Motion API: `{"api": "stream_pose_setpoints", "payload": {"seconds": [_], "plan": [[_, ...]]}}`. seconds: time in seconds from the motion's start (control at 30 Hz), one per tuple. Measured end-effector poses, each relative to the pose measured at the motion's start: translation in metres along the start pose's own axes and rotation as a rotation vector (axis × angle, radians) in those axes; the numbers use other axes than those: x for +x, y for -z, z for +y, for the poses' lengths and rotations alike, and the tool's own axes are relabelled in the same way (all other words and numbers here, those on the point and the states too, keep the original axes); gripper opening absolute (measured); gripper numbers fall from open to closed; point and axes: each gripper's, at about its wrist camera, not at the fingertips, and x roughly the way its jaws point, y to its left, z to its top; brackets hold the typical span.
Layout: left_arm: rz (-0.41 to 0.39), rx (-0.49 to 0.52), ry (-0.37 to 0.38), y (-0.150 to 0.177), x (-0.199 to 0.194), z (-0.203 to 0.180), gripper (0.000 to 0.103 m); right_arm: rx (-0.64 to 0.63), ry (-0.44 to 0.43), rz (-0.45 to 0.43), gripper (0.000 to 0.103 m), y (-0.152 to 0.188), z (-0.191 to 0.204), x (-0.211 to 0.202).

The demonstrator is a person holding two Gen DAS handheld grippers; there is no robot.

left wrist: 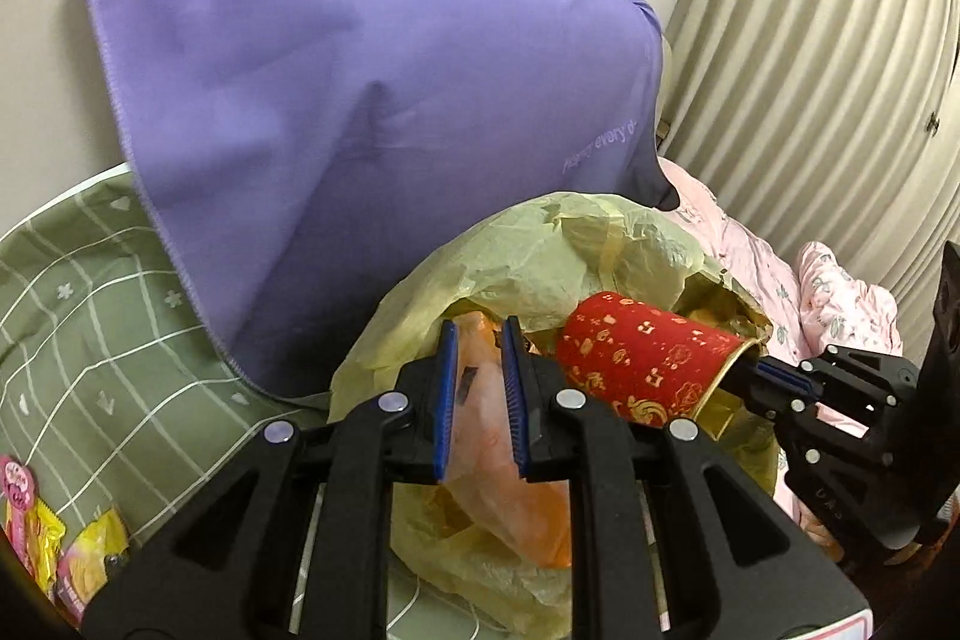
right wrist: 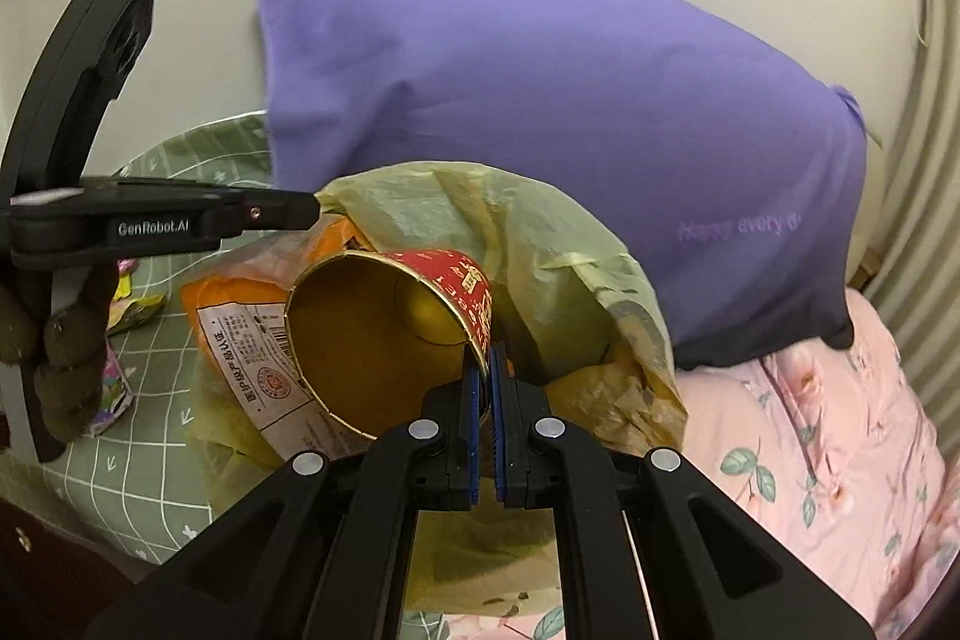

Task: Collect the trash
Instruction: 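Carry the chip bag and red cup into the yellow trash bag and release both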

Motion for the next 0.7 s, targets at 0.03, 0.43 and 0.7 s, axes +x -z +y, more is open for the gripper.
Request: {"api": "stream_pose_setpoints", "payload": {"seconds": [0.03, 0.43, 0.7], "plan": [[0.001, 0.006, 0.003, -0.001, 0.004, -0.003, 0.014, 0.009, 0.0, 0.006, 0.005, 0.001, -0.002, 0.0], [0.019, -0.021, 0.044, 0.006, -0.006, 0.001, 0.02, 0.057, -0.017, 0.03, 0.006, 0.01, -0.004, 0.0], [-0.077, -0.061, -0.01, 0.012, -0.058, 0.02, 0.042, 0.077, 0.013, -0.037, 0.036, 0.007, 0.007, -0.02]]}}
